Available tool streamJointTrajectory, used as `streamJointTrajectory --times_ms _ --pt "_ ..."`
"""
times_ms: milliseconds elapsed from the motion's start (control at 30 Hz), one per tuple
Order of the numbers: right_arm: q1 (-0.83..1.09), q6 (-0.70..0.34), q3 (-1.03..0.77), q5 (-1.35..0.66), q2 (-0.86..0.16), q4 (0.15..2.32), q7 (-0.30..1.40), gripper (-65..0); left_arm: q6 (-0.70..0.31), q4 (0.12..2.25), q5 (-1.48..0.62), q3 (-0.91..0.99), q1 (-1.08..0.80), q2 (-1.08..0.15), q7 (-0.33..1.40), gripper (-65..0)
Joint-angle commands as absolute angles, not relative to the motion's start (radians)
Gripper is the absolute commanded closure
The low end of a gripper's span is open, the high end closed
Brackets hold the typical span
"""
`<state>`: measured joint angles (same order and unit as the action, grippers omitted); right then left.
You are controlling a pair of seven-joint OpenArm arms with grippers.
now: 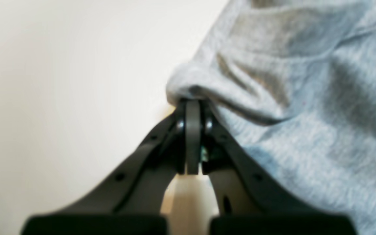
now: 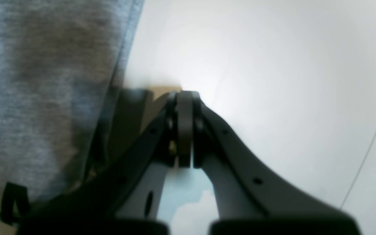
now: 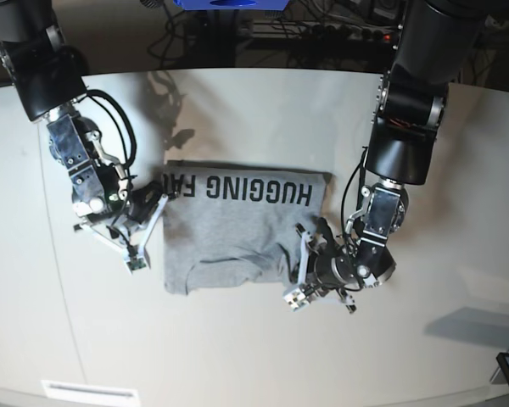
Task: Fold the T-shirt properly
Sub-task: 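Release the shirt and lift both grippers away, then lower both grippers onto the shirt and press its fabric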
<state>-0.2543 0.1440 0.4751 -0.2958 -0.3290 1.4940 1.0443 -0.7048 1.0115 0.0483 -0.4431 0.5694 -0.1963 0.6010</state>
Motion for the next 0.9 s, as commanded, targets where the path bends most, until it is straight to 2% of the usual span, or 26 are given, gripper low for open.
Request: streamJointTrajectory --times_ms 0,233,400,733,867 --pt "-0.280 0.148 0.464 -0.291 -0.334 1.511 1.027 0.0 -0.698 1.047 0.036 -0.415 0.599 -0.214 0.579 0.0" --pt "-0.278 0.148 0.464 -0.291 -0.332 1.514 1.027 0.0 -0.698 1.121 0.047 -0.225 0.553 -0.222 0.579 0.0" --pt "-0.275 0.150 0.464 -0.291 -0.334 1.531 0.966 0.0 -0.698 1.287 0.047 -0.119 0.475 -0.266 0.588 0.0" --pt "-0.298 0.145 0.472 -0.292 -0.309 1.696 0.951 0.0 -0.698 1.646 0.061 0.122 0.082 -0.414 0.676 0.0" --pt "-0.309 0.119 0.475 -0.292 -0.251 1.695 0.952 0.0 -0.698 1.718 0.243 0.237 -0.016 -0.427 0.739 0.0"
